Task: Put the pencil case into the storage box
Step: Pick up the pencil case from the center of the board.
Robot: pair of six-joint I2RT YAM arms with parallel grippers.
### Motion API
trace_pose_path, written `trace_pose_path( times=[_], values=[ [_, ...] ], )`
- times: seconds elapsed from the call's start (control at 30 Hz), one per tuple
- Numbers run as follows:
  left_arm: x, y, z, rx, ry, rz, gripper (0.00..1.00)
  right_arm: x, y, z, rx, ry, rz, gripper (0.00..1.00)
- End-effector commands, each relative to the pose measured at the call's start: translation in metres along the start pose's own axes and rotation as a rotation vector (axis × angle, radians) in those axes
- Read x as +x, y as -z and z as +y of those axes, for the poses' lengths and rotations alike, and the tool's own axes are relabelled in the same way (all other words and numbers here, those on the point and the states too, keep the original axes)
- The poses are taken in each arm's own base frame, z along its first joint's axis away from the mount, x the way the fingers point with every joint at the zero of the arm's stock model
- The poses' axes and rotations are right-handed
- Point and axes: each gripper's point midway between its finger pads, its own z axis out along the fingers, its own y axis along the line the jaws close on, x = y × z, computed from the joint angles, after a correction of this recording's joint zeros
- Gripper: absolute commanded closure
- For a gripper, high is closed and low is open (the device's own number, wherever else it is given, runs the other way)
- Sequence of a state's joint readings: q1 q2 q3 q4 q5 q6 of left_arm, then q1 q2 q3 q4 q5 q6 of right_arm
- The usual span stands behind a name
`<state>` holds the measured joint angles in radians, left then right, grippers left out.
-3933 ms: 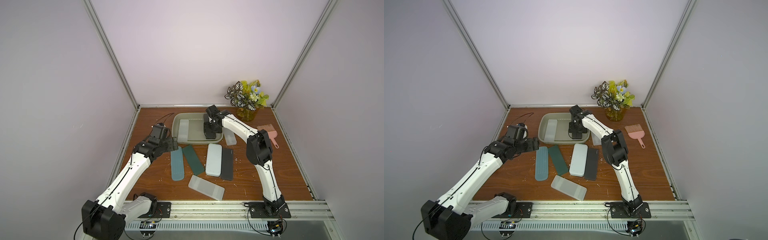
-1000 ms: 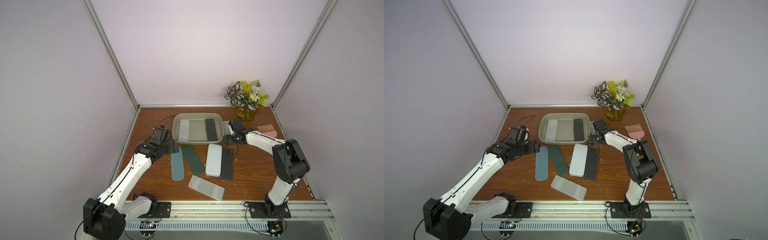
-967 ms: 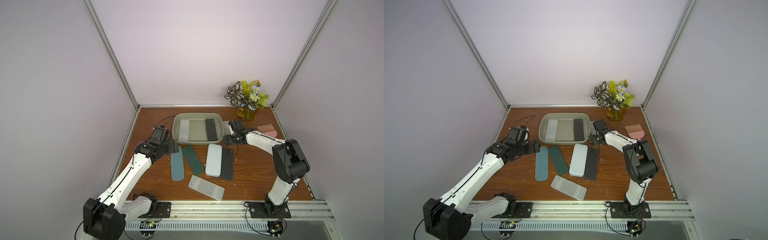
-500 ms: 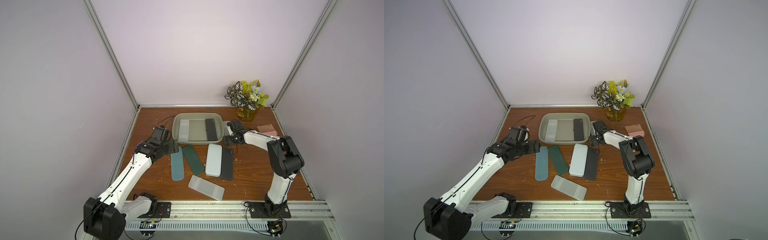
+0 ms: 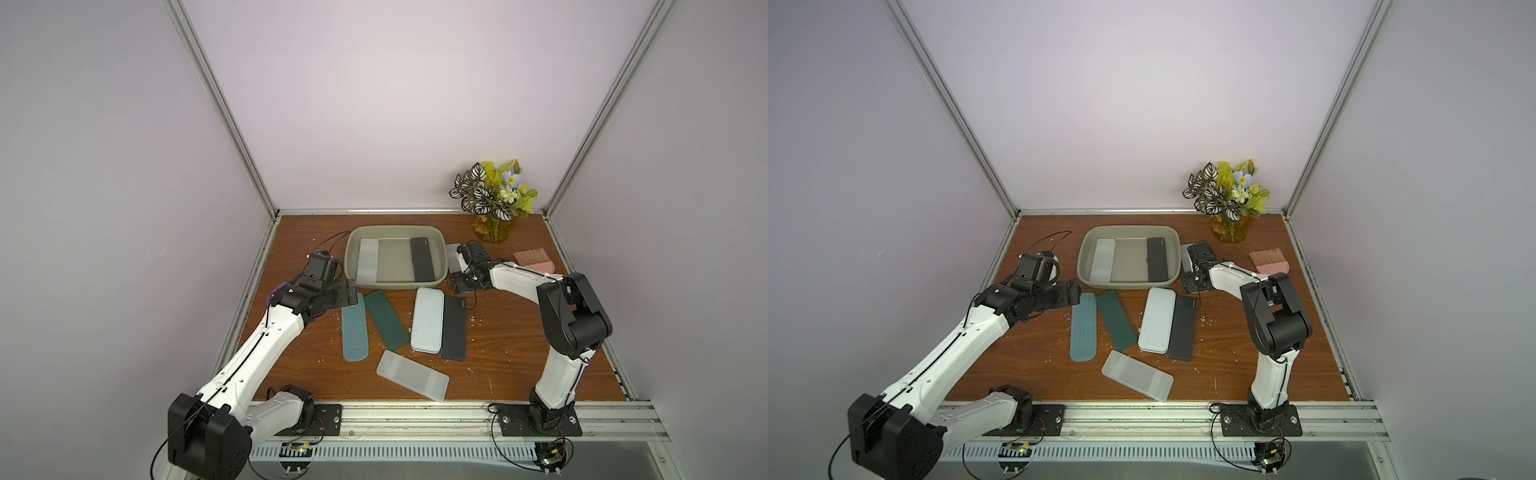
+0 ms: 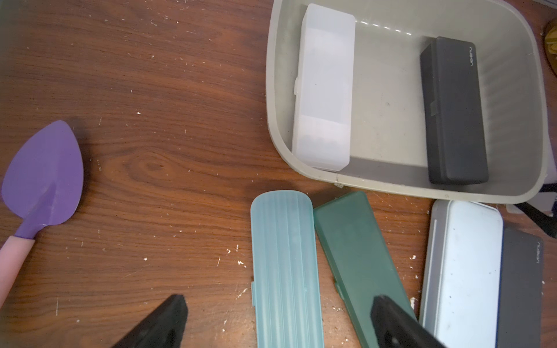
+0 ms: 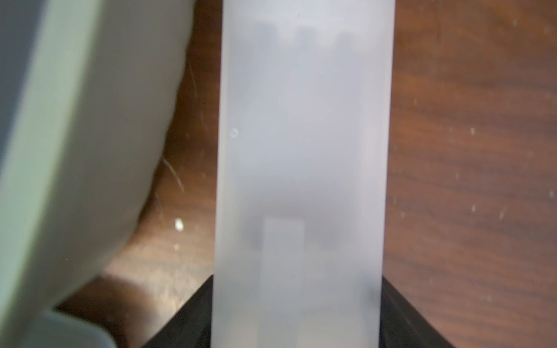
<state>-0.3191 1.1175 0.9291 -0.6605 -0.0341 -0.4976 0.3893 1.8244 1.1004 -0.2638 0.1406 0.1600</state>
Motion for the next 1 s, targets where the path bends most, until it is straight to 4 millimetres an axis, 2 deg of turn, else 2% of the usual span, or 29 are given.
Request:
trace_pose_path(
  times=[0.0,0.13,0.23,0.33,0.47,0.63,0.8,0.97],
  values=[
    [0.003,-0.002,-0.003,0.01,-0.009,0.009,0.04,0.028,0.02,-0.005,-0.01,-0.066,0.063,0.27],
    [0.004,-0.001,-0.003,0.014,-0.006,0.008,0.04,0.047,0.032,-0.01,-0.004,-0.096,0.086,0.27],
    [0.004,-0.001,-0.003,0.016,-0.005,0.008,0.04,0.051,0.037,-0.01,-0.013,-0.108,0.085,0.22],
    [0.003,-0.001,-0.004,0.018,-0.005,0.006,0.04,0.044,0.038,-0.01,-0.01,-0.102,0.076,0.1],
    [0.003,0.0,-0.004,0.021,-0.002,0.004,0.04,0.03,0.033,-0.011,0.014,-0.09,0.072,0.02],
    [0.004,0.001,-0.003,0.02,-0.002,0.002,0.04,0.025,0.02,-0.011,0.03,-0.096,0.092,0.01],
    [0.005,0.001,-0.002,0.019,-0.005,0.002,0.04,0.032,0.01,-0.014,0.035,-0.133,0.116,0.02],
    [0.005,0.0,-0.003,0.019,-0.007,0.004,0.04,0.036,0.008,-0.021,0.042,-0.166,0.126,0.09]
  ],
)
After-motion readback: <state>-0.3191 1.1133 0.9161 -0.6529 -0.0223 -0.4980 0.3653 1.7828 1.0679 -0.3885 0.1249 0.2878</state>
